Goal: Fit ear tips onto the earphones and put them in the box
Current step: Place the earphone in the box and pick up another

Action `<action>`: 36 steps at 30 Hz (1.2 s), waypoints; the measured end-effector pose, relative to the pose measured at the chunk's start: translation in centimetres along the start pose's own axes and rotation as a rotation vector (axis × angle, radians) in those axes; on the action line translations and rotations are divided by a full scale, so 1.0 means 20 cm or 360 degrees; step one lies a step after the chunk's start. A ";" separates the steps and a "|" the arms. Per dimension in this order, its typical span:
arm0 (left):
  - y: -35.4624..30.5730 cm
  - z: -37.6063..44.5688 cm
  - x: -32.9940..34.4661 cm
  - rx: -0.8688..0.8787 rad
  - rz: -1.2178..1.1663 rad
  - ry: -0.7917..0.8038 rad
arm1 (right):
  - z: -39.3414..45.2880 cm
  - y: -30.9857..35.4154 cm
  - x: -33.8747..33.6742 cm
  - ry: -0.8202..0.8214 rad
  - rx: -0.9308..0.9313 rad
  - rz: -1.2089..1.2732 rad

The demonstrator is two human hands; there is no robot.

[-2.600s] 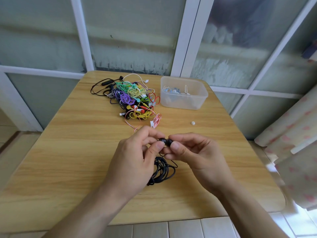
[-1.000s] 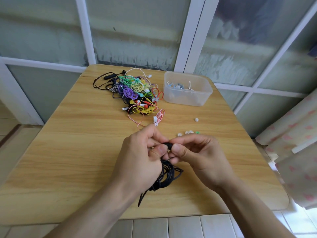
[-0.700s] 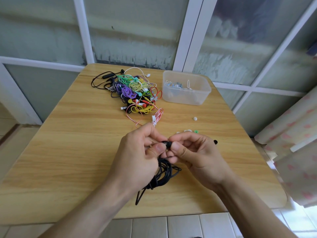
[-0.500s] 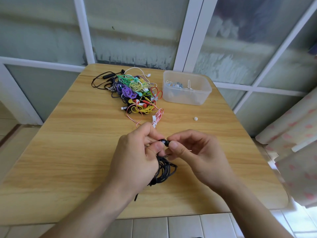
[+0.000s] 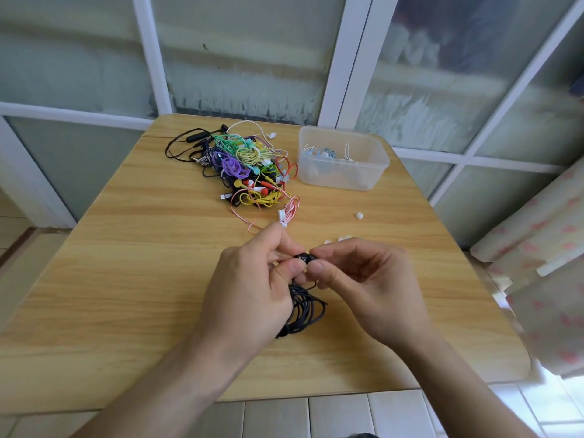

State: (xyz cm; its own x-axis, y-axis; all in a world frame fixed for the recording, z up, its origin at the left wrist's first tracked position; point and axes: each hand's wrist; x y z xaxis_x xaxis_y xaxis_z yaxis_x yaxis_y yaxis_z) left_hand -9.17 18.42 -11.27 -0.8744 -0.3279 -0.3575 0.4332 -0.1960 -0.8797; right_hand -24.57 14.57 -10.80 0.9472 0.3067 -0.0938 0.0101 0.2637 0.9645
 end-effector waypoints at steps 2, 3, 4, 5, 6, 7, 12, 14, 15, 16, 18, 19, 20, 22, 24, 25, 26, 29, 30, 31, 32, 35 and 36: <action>-0.01 0.00 0.00 0.0036 -0.0018 -0.0012 | 0.00 0.01 0.00 -0.0041 0.0018 0.0049; -0.01 0.00 0.00 0.0064 -0.0026 -0.0025 | -0.01 0.01 0.01 -0.0056 0.0044 0.0101; -0.01 -0.01 0.00 0.0103 -0.0021 -0.0041 | -0.01 0.01 0.01 -0.0070 0.0095 0.0168; -0.01 -0.01 0.00 0.0148 -0.0005 -0.0058 | -0.01 0.01 0.02 -0.0076 0.0177 0.0246; 0.00 -0.01 0.00 0.0199 0.0029 -0.0076 | -0.01 0.02 0.02 -0.0063 0.0291 0.0338; 0.00 -0.01 0.00 0.0256 0.0081 -0.0087 | -0.01 0.02 0.02 -0.0036 0.0433 0.0459; 0.00 -0.02 0.00 0.0460 0.0221 -0.0106 | -0.01 0.05 0.01 0.0127 0.0974 0.0971; 0.01 -0.03 0.00 0.0424 0.0140 -0.0111 | -0.02 0.06 0.00 0.0124 0.0827 0.0836; 0.02 -0.03 0.00 0.0365 0.0073 -0.0101 | -0.02 0.07 0.00 0.0111 0.0685 0.0667; 0.03 -0.03 0.00 0.0285 -0.0002 -0.0085 | -0.03 0.07 0.00 0.0090 0.0517 0.0482; 0.03 -0.04 0.01 0.0101 -0.0157 -0.0061 | -0.02 0.05 0.00 0.0045 0.0114 0.0137; 0.03 -0.04 0.01 0.0011 -0.0246 -0.0045 | -0.02 0.03 0.00 0.0049 -0.0107 -0.0046; 0.02 -0.05 0.01 -0.0066 -0.0335 -0.0018 | -0.01 0.01 -0.01 0.0065 -0.0304 -0.0220; 0.01 -0.05 0.01 -0.0174 -0.0464 0.0043 | 0.00 -0.02 -0.01 0.0089 -0.0584 -0.0454; 0.00 -0.04 0.00 -0.0260 -0.0536 0.0098 | 0.02 -0.03 -0.02 0.0098 -0.0727 -0.0592; 0.01 -0.03 0.00 -0.0299 -0.0558 0.0115 | 0.02 -0.03 -0.02 0.0099 -0.0747 -0.0619; 0.01 -0.02 0.00 -0.0328 -0.0573 0.0126 | 0.02 -0.02 -0.02 0.0099 -0.0722 -0.0608; 0.01 0.00 -0.01 -0.0329 -0.0548 0.0144 | 0.01 0.01 -0.03 0.0091 -0.0372 -0.0351; 0.01 0.00 -0.01 -0.0313 -0.0504 0.0147 | 0.01 0.02 -0.03 0.0101 -0.0249 -0.0254; 0.01 -0.01 -0.01 -0.0293 -0.0456 0.0144 | 0.01 0.02 -0.04 0.0104 -0.0172 -0.0190; 0.00 -0.01 -0.01 -0.0271 -0.0410 0.0139 | 0.01 0.02 -0.05 0.0092 -0.0125 -0.0168; 0.00 -0.01 0.00 -0.0222 -0.0310 0.0124 | 0.03 0.01 -0.08 0.0037 -0.0060 -0.0203; 0.00 -0.02 0.00 -0.0215 -0.0291 0.0121 | 0.03 0.00 -0.08 0.0031 -0.0060 -0.0216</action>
State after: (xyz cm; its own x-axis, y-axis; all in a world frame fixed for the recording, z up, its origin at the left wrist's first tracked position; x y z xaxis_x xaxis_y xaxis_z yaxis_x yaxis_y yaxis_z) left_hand -9.21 18.70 -11.42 -0.9519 -0.2266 -0.2063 0.2372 -0.1186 -0.9642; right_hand -25.92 13.57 -10.45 0.9315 0.2834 -0.2280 0.1254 0.3381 0.9327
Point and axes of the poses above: each hand's wrist, its own z-axis towards the middle knuckle, its own x-axis out of the palm, y = z × x, and after that the axes turned 4 degrees about -x, right-handed
